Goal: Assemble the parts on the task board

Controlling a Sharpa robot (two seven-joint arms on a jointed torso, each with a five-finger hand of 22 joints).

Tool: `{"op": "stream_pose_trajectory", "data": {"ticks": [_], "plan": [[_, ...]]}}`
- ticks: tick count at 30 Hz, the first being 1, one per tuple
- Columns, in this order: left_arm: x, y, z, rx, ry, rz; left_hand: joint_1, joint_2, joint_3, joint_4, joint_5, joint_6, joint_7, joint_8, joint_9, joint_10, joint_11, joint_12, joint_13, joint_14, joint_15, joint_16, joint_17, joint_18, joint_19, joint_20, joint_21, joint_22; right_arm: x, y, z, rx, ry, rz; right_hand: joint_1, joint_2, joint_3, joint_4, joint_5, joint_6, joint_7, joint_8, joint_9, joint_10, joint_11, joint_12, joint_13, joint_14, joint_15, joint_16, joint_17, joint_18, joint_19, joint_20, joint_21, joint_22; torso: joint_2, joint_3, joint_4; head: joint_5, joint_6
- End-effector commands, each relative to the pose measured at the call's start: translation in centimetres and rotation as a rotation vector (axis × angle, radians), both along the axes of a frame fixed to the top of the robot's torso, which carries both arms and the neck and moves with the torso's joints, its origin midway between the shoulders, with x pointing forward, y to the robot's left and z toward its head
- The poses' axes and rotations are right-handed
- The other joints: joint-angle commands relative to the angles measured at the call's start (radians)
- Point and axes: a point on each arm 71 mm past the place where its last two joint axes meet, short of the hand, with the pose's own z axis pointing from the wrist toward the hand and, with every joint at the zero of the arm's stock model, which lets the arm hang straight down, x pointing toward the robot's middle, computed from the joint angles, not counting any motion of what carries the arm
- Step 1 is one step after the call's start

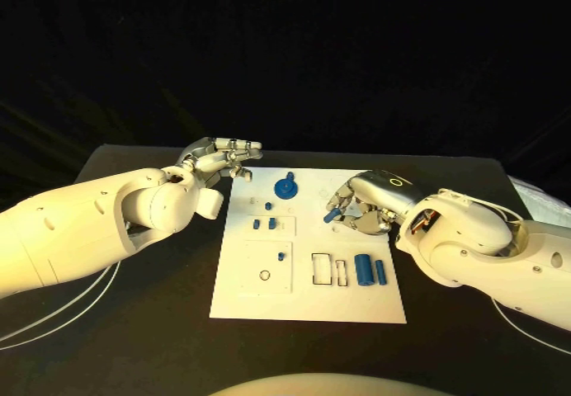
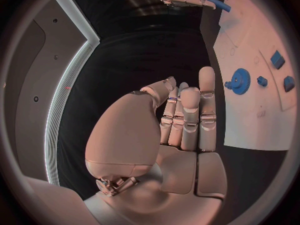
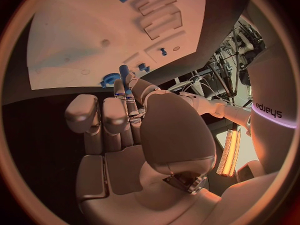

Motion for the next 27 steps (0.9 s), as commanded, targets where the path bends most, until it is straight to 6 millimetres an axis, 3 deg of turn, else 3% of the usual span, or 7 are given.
{"op": "stream_pose_trajectory", "data": {"ticks": [1,13,20,23,27], "plan": [[0.0,-0.2,0.1,-0.011,-0.001,-0.018,0.001,0.007,-0.005,-0.002,0.006,-0.006,0.003,0.005,-0.002,-0.007,-0.003,0.007,0.0,-0.006,-0.001,-0.004,-0.003,0.012,-0.002,-0.004,-0.008,-0.002,-0.6,1.4,0.0,0.045,0.064,0.035,0.008,0.004,0.006,-0.001,0.006,0.003,0.005,0.009,0.017,0.0,0.004,-0.002,0.001,0.018,-0.008,0.004,-0.001,-0.011,0.003,-0.003,0.007,0.0,0.0,0.0,0.0005,0.007,-0.001],[0.0,-0.5,0.0,-0.014,-0.001,-0.026,0.001,0.007,-0.005,-0.002,0.006,-0.006,0.003,0.005,-0.002,-0.007,-0.003,0.007,0.0,-0.006,-0.001,-0.004,-0.003,0.012,-0.002,-0.004,-0.008,-0.002,-2.9,7.3,-2.4,0.028,0.141,0.201,0.001,-0.001,0.007,-0.002,0.008,-0.004,0.008,0.007,0.018,-0.005,0.008,-0.008,0.0,0.017,-0.005,0.003,-0.003,-0.011,0.001,-0.003,0.007,-0.001,0.001,-0.0018,0.0014,0.024,-0.006],[-0.1,-0.8,0.0,-0.016,0.0,-0.032,0.001,0.007,-0.005,-0.002,0.006,-0.006,0.003,0.005,-0.002,-0.007,-0.003,0.007,0.0,-0.006,-0.001,-0.004,-0.003,0.012,-0.002,-0.004,-0.008,-0.002,-3.3,8.7,-4.3,0.01,0.184,0.231,-0.016,-0.002,0.005,0.005,0.014,-0.012,0.01,0.004,0.019,-0.012,0.011,-0.016,0.0,0.017,-0.002,0.006,-0.002,-0.011,-0.001,-0.001,0.006,-0.004,0.001,-0.002,0.0023,0.029,-0.009],[0.0,-0.8,0.0,-0.016,0.0,-0.033,0.001,0.007,-0.005,-0.002,0.006,-0.006,0.003,0.005,-0.002,-0.007,-0.003,0.007,0.0,-0.006,-0.001,-0.004,-0.003,0.012,-0.002,-0.004,-0.008,-0.002,-3.5,9.1,-4.8,0.011,0.195,0.238,-0.017,-0.002,0.005,0.006,0.016,-0.014,0.01,0.003,0.018,-0.013,0.012,-0.017,-0.001,0.017,-0.002,0.006,-0.002,-0.011,-0.002,-0.001,0.006,-0.004,0.001,-0.0005,-0.0016,0.035,-0.01],[0.0,-0.9,0.0,-0.017,0.001,-0.035,0.001,0.007,-0.005,-0.002,0.006,-0.006,0.003,0.005,-0.002,-0.007,-0.003,0.007,0.0,-0.006,-0.001,-0.004,-0.003,0.012,-0.002,-0.004,-0.008,-0.002,-3.5,9.5,-5.3,0.007,0.2,0.244,-0.018,-0.002,0.005,0.006,0.017,-0.015,0.011,0.003,0.018,-0.014,0.012,-0.017,-0.001,0.017,-0.001,0.006,-0.002,-0.011,-0.002,-0.001,0.006,-0.004,0.001,-0.0005,0.0003,0.034,-0.012]]}}
